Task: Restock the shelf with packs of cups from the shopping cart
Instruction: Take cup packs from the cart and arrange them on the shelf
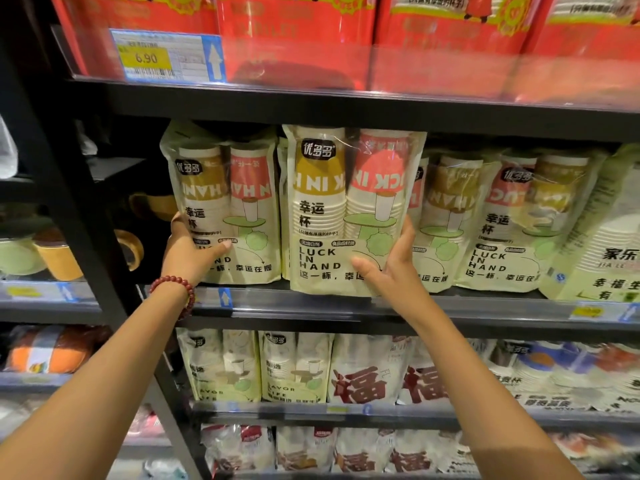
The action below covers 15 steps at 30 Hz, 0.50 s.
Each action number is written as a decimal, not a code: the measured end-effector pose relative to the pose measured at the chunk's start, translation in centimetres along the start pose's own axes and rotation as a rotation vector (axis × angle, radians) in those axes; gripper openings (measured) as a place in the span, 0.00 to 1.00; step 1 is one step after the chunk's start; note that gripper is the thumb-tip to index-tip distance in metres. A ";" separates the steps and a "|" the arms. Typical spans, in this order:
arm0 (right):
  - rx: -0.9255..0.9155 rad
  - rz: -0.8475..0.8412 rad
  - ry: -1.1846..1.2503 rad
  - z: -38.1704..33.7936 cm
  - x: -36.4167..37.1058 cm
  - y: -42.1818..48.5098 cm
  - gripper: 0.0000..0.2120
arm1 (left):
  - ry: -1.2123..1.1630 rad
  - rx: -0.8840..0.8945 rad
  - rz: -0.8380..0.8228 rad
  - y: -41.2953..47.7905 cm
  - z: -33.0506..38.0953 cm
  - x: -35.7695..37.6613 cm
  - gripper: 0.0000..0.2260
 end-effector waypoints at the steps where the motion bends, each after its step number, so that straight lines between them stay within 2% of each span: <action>1: 0.015 -0.055 -0.024 0.2 0.1 -0.1 0.52 | 0.008 0.002 -0.008 -0.1 0.1 0.0 0.37; 4: 0.015 -0.120 -0.077 0.5 0.0 -0.3 0.56 | 0.030 0.002 -0.039 -0.1 0.1 0.0 0.38; 8: -0.077 0.082 -0.143 -0.6 -1.2 -0.5 0.52 | 0.067 0.016 -0.082 -0.2 0.1 0.3 0.45; 11: -0.124 0.188 -0.171 -1.1 -1.6 -0.7 0.49 | 0.171 0.017 -0.067 -0.4 0.5 0.5 0.43; 15: -0.137 0.262 -0.172 -1.2 -1.5 -0.6 0.49 | 0.239 0.073 0.019 0.0 1.1 0.1 0.39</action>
Point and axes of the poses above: each hand's wrist, its own y-axis towards the middle knuckle, its own x-axis out of the palm, z = x × y, the point moved 10 cm from there along y, towards the middle knuckle, and after that the axes turned 11 degrees about x, right-handed, at the moved point
